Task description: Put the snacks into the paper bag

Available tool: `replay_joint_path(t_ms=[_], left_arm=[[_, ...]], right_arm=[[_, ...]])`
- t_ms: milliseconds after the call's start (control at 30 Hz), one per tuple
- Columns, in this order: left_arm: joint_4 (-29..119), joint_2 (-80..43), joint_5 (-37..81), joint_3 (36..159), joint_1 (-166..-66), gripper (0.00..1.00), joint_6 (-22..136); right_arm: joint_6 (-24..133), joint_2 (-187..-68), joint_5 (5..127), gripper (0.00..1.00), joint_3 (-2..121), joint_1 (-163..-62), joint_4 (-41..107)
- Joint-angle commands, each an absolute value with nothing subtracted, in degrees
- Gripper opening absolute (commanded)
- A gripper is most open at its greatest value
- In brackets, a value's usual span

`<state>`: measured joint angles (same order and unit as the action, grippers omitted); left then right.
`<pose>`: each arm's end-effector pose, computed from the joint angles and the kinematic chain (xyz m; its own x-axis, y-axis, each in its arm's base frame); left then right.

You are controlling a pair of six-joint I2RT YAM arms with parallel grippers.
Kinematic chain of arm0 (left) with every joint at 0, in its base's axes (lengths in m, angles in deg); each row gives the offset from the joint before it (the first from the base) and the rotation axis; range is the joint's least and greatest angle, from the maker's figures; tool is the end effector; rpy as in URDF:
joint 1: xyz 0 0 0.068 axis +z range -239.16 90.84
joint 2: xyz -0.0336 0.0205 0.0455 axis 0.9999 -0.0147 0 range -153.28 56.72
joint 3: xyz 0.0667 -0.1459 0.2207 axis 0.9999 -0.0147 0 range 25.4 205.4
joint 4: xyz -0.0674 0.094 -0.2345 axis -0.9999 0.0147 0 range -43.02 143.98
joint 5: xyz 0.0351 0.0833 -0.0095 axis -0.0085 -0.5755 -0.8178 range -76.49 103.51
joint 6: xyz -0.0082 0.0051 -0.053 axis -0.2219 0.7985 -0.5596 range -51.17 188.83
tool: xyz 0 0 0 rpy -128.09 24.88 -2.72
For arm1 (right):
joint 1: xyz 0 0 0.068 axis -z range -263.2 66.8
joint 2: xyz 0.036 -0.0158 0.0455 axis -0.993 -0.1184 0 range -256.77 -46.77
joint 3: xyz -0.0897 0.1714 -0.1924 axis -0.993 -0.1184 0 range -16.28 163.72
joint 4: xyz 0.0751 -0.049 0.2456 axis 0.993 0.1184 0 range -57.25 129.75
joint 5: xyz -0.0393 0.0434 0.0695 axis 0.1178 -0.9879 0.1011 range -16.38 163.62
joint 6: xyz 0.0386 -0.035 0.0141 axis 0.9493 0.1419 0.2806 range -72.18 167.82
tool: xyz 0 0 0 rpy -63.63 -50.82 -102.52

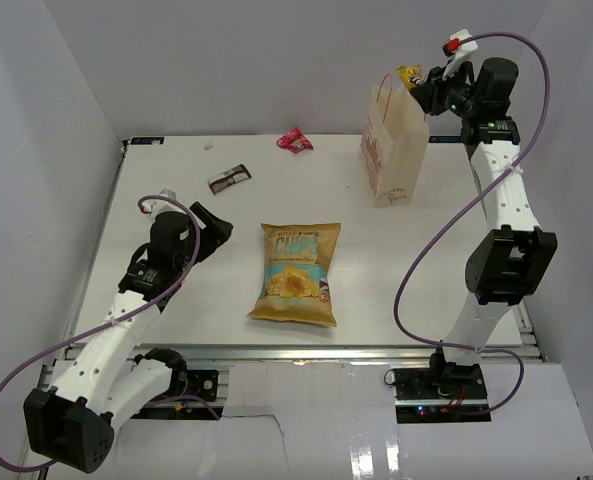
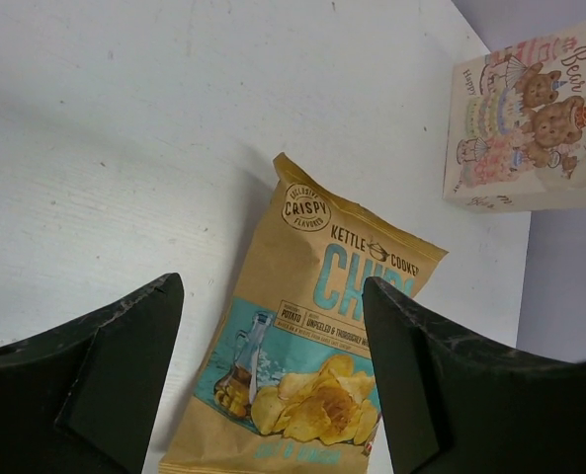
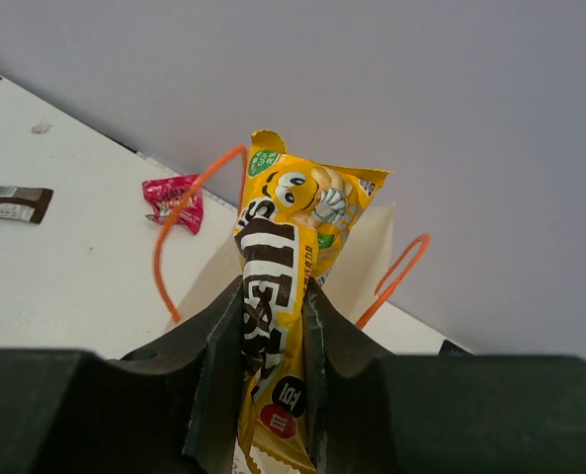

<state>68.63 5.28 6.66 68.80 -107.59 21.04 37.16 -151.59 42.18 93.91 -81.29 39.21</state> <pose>0.1924 -0.0597 0.2909 -0.4754 -0.6167 -0.6274 -0.2032 0.7709 -0.6037 0.4305 0.0042 0.4494 0.0725 -0.1603 -0.9844 -0.4878 0.8552 -0.1752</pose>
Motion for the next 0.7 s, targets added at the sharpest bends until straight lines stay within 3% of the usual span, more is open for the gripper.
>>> replay_joint_path(t_ms=[0, 100, 300, 467, 533, 667], left_arm=[[71.1, 5.7, 5.5, 67.3, -107.3, 0.83, 17.7], [71.1, 5.3, 5.7, 66.8, -107.3, 0.83, 15.8], [71.2, 3.0, 5.9, 68.0, -107.3, 0.83, 14.3], [70.7, -2.7, 5.8, 70.3, -107.2, 0.83, 10.9], [70.2, -5.9, 4.9, 73.3, -106.7, 0.82, 9.0], [73.1, -21.9, 6.0, 83.6, -102.7, 0.78, 0.1]], right_arm=[[39.8, -152.2, 47.4, 0.26, 95.6, -82.3, 33.5], [38.3, -152.9, 48.3, 0.34, 94.7, -83.1, 33.7], [38.2, -152.9, 49.3, 0.65, 92.3, -85.1, 33.6], [38.1, -150.4, 48.1, 0.71, 90.9, -84.6, 34.2], [37.0, -148.2, 42.2, 0.73, 90.4, -83.9, 36.1], [29.1, -143.3, 32.9, 0.76, 86.3, -81.3, 45.8]])
